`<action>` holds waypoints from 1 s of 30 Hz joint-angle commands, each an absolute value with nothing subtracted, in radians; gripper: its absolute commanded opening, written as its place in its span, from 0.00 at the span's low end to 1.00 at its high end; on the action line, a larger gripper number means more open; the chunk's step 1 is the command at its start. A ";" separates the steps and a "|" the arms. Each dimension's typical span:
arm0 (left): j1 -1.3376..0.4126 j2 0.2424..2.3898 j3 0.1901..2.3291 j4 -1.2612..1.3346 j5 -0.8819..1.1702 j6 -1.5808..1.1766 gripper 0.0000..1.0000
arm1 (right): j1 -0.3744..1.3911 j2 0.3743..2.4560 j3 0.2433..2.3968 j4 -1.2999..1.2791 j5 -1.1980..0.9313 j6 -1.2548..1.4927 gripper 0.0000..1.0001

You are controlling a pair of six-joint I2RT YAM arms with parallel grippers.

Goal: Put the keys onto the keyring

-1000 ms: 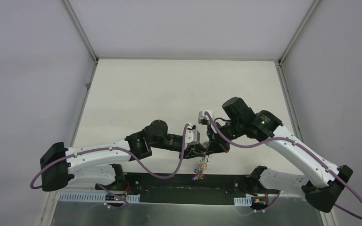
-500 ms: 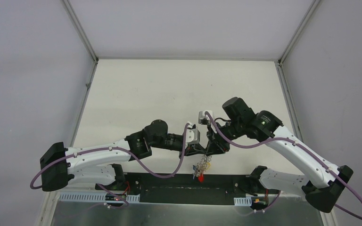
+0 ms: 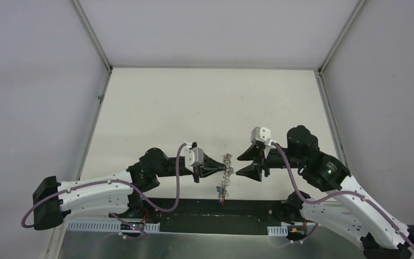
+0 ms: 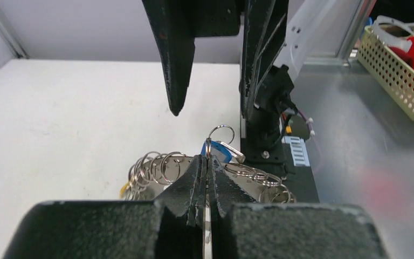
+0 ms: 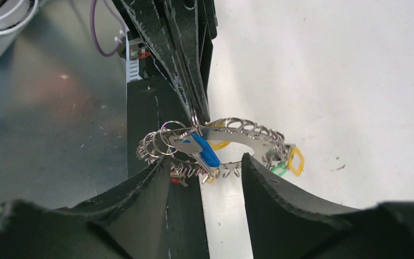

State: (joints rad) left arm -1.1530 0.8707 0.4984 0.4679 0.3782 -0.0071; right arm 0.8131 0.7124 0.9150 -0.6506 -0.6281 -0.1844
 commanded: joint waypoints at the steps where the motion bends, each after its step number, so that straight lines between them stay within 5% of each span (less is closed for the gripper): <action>1: -1.162 0.818 0.467 0.751 0.339 -0.047 0.00 | 0.809 0.652 0.848 -0.398 -0.672 -0.111 0.53; 7: -1.162 0.824 0.454 0.835 0.362 -0.055 0.00 | 0.810 0.667 0.853 -0.321 -0.723 -0.040 0.51; 19: -1.161 0.856 0.475 0.815 0.370 -0.060 0.00 | 0.810 0.675 0.848 -0.241 -0.743 0.069 0.65; 30: -1.161 0.853 0.483 0.790 0.368 -0.061 0.00 | 0.810 0.663 0.863 -0.379 -0.680 0.039 0.43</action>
